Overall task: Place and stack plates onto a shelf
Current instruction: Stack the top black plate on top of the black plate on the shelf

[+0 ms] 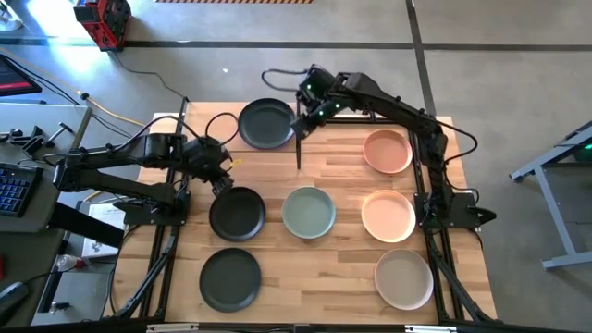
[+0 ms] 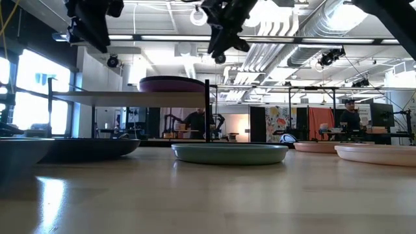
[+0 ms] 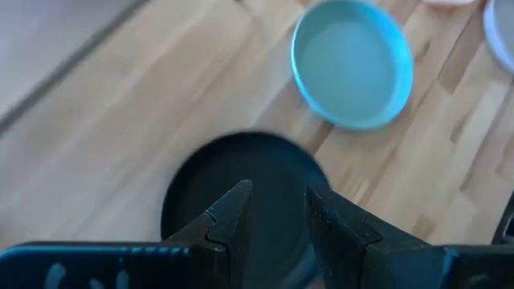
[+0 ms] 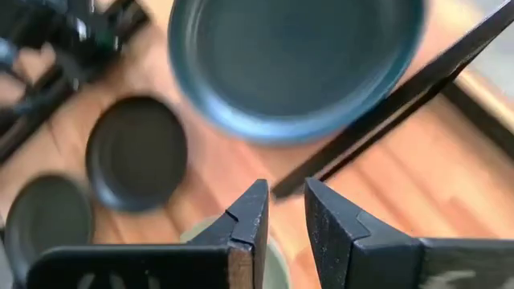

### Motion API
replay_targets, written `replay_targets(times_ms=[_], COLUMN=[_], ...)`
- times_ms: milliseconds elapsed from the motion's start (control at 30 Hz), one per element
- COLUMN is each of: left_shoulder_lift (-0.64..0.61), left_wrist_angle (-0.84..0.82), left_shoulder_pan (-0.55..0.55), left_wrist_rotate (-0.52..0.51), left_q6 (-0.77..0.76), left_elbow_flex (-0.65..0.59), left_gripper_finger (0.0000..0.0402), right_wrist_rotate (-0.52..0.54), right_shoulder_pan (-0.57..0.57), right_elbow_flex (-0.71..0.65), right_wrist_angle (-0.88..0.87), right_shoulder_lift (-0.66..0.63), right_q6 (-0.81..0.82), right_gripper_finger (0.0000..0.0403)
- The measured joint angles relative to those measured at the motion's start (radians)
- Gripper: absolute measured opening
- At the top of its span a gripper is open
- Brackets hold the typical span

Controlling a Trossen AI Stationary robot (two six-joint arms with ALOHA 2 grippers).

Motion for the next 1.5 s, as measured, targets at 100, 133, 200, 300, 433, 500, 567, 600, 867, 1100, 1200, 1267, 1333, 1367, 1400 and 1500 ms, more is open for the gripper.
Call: replay_targets(times_ms=[100, 133, 200, 300, 433, 500, 567, 600, 867, 1100, 1200, 1267, 1333, 1367, 1400, 1500], left_shoulder_lift=[0.000, 0.000, 0.000, -0.004, -0.004, -0.004, -0.004, -0.004, -0.004, -0.004, -0.004, -0.004, -0.004, -0.004, -0.004, -0.004], left_wrist_angle=[-0.070, -0.084, -0.100, -0.108, -0.105, -0.103, -0.099, -0.100, -0.065, -0.002, 0.032, 0.067, 0.075, 0.083, 0.101, 0.129], left_shoulder_pan=[0.000, 0.000, 0.000, 0.000, 0.000, 0.000, 0.000, 0.000, 0.000, 0.000, 0.000, 0.000, 0.000, 0.000, 0.000, 0.000], left_wrist_rotate=[0.001, 0.001, 0.001, 0.002, 0.002, 0.001, 0.001, 0.001, 0.001, -0.003, -0.003, -0.003, -0.003, -0.004, -0.004, -0.002], left_q6=[-0.017, -0.023, -0.052, -0.111, -0.174, -0.207, -0.241, -0.259, -0.425, -0.481, -0.507, -0.522, -0.524, -0.524, -0.524, -0.525], left_elbow_flex=[-0.001, -0.007, -0.031, -0.081, -0.151, -0.183, -0.215, -0.228, -0.329, -0.425, -0.458, -0.468, -0.485, -0.494, -0.505, -0.540], left_gripper_finger=[0.0103, 0.0104, 0.0104, 0.0104, 0.0104, 0.0104, 0.0104, 0.0104, 0.0104, 0.0104, 0.0104, 0.0104, 0.0104, 0.0104, 0.0104, 0.0104], right_wrist_rotate=[-0.002, -0.002, -0.003, 0.009, 0.071, 0.094, 0.099, 0.099, 0.100, 0.100, 0.100, 0.100, 0.100, 0.100, 0.100, 0.100], right_shoulder_pan=[0.048, 0.066, 0.102, 0.151, 0.198, 0.214, 0.226, 0.230, 0.252, 0.253, 0.253, 0.253, 0.253, 0.253, 0.253, 0.253], right_elbow_flex=[0.000, 0.000, 0.000, 0.000, 0.000, 0.000, 0.000, 0.000, 0.000, 0.000, 0.000, 0.000, 0.000, 0.000, 0.000, 0.000], right_wrist_angle=[-0.042, -0.051, -0.053, -0.044, -0.038, -0.038, -0.038, -0.038, -0.041, -0.044, -0.047, -0.047, -0.047, -0.047, -0.047, -0.047], right_shoulder_lift=[0.000, 0.000, 0.000, 0.000, 0.000, 0.000, 0.000, 0.000, 0.000, 0.000, 0.000, 0.001, 0.001, 0.001, 0.001, 0.001], right_q6=[0.000, 0.000, 0.000, 0.017, 0.023, 0.023, 0.025, 0.026, 0.019, 0.019, 0.019, 0.019, 0.019, 0.019, 0.019, 0.019], right_gripper_finger=[0.0064, 0.0064, 0.0064, 0.0064, 0.0064, 0.0064, 0.0064, 0.0064, 0.0064, 0.0064, 0.0064, 0.0064, 0.0064, 0.0064, 0.0064, 0.0064])
